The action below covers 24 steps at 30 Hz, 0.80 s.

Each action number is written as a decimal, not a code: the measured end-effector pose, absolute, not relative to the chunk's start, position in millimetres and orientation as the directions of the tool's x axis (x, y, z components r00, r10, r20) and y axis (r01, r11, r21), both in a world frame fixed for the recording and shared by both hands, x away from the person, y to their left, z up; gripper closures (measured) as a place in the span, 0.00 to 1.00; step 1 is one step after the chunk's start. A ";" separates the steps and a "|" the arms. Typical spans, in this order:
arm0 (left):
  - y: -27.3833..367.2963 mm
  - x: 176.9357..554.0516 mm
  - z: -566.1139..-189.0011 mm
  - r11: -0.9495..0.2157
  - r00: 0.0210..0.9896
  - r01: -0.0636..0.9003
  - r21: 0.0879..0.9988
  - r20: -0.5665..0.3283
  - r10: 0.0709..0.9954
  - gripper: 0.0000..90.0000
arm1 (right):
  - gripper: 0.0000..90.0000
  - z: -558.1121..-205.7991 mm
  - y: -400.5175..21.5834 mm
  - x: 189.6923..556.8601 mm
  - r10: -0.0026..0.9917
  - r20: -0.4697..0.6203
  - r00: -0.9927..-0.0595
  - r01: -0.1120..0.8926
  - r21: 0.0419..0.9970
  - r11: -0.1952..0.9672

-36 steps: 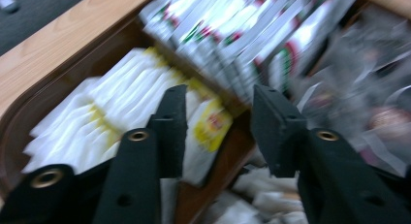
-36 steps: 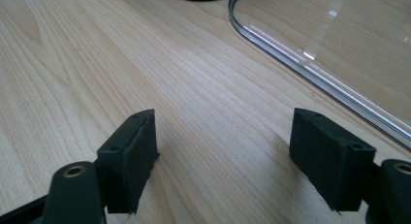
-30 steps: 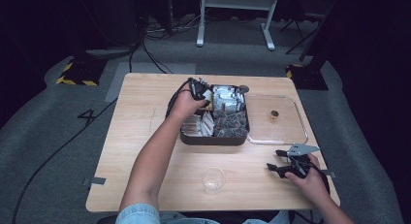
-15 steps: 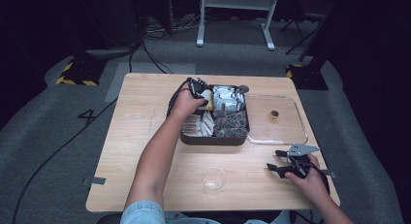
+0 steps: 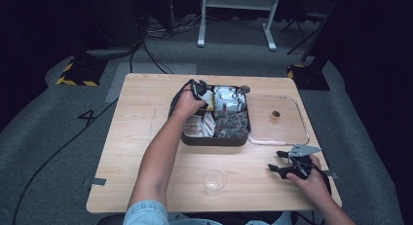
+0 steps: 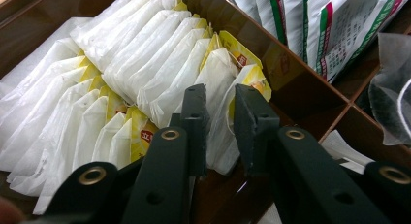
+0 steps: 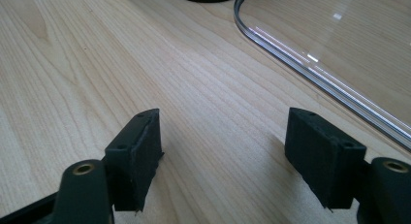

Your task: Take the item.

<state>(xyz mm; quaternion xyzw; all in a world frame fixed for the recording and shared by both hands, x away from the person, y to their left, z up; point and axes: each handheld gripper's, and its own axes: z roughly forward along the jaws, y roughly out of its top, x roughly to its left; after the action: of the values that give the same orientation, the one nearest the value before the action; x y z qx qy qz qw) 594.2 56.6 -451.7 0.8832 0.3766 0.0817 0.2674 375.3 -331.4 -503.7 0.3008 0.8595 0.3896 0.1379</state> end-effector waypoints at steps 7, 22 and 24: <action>53.2 592.0 -450.8 -0.587 0.709 0.638 0.499 -0.084 0.700 0.99 | 0.33 -503.7 -331.3 375.3 0.625 -0.003 -0.781 0.410 0.753 0.515; 54.5 588.8 -436.6 -0.566 0.724 0.617 0.546 -0.111 0.681 1.00 | 0.33 -503.7 -331.4 375.3 0.625 -0.003 -0.781 0.410 0.753 0.515; 57.0 588.5 -433.1 -0.555 0.721 0.615 0.560 -0.115 0.683 1.00 | 0.33 -503.7 -331.4 375.3 0.625 -0.003 -0.781 0.410 0.753 0.515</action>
<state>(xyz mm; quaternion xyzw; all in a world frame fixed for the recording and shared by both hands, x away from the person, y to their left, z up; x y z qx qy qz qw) 588.5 57.0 -433.1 0.8798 0.3688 0.0577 0.2942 375.3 -331.4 -503.7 0.3008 0.8594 0.3897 0.1380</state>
